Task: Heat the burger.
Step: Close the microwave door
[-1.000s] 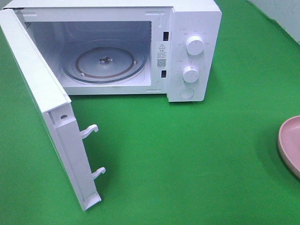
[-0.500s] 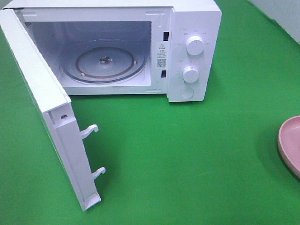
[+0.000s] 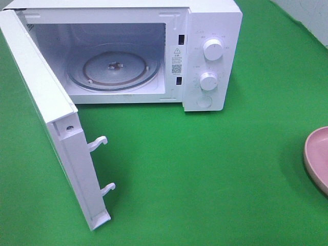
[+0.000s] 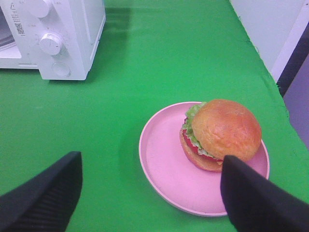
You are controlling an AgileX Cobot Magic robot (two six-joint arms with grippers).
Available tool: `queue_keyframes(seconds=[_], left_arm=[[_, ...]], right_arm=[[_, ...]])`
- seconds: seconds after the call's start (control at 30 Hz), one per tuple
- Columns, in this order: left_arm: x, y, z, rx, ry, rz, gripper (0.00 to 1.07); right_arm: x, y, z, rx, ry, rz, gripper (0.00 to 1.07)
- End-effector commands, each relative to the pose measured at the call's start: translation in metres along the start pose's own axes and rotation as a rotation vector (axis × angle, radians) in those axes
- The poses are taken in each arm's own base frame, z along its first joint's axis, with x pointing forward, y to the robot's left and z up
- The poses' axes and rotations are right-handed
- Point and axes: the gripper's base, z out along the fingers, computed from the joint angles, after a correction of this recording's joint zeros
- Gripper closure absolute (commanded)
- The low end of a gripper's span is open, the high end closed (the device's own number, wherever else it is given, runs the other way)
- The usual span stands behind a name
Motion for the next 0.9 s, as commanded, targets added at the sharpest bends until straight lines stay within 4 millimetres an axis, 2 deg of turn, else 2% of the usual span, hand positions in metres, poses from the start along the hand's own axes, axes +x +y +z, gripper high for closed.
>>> queue_keyframes(seconds=[0.03,0.3,0.33,0.37,0.43,0.47,0.5,0.6,0.67,0.7,0.73,0.77,0.8,0.83,0.87,0.9], left_arm=[[0.001,0.000,0.000,-0.007,-0.005,-0.010,0.09],[-0.010,0.001,-0.007,-0.019,-0.088,-0.065,0.12],[-0.015,0.001,-0.009,-0.021,-0.138,-0.072,0.17],[-0.015,0.001,-0.009,-0.021,-0.138,-0.072,0.17],[-0.023,0.003,-0.009,-0.039,-0.209,-0.059,0.31],[-0.023,0.003,-0.009,-0.039,-0.209,-0.059,0.31],[-0.026,0.004,-0.007,-0.051,-0.217,-0.052,0.41],[-0.029,0.005,-0.005,-0.053,-0.215,-0.052,0.46],[-0.038,0.006,0.007,-0.055,-0.199,-0.056,0.63],[-0.038,0.006,0.007,-0.055,-0.199,-0.056,0.63],[-0.044,0.007,0.014,-0.056,-0.187,-0.059,0.72],[-0.044,0.007,0.014,-0.056,-0.187,-0.059,0.72],[-0.049,0.008,0.020,-0.057,-0.186,-0.061,0.81],[-0.049,0.008,0.020,-0.057,-0.186,-0.061,0.81],[-0.054,0.009,0.026,-0.057,-0.181,-0.064,0.92],[-0.054,0.009,0.026,-0.057,-0.181,-0.064,0.92]], right_arm=[[0.001,0.000,-0.003,0.000,-0.037,0.001,0.31],[0.001,0.000,-0.003,0.000,-0.037,0.001,0.31],[0.001,0.000,-0.003,0.000,-0.037,0.001,0.31],[0.001,0.000,-0.003,0.000,-0.037,0.001,0.31],[0.001,0.000,-0.003,0.000,-0.037,0.001,0.31],[0.001,0.000,-0.003,0.000,-0.037,0.001,0.31],[0.001,0.000,-0.003,0.000,-0.037,0.001,0.31],[0.001,0.000,-0.003,0.000,-0.037,0.002,0.31],[0.001,0.000,-0.003,0.000,-0.037,0.002,0.31],[0.001,0.000,-0.003,0.000,-0.037,0.002,0.31],[0.001,0.000,-0.003,0.000,-0.037,0.002,0.31],[0.001,0.000,-0.003,0.000,-0.037,0.002,0.31],[0.001,0.000,-0.003,0.000,-0.037,0.002,0.31],[0.001,0.000,-0.003,0.000,-0.037,0.002,0.31],[0.001,0.000,-0.003,0.000,-0.037,0.002,0.31],[0.001,0.000,-0.003,0.000,-0.037,0.002,0.31]])
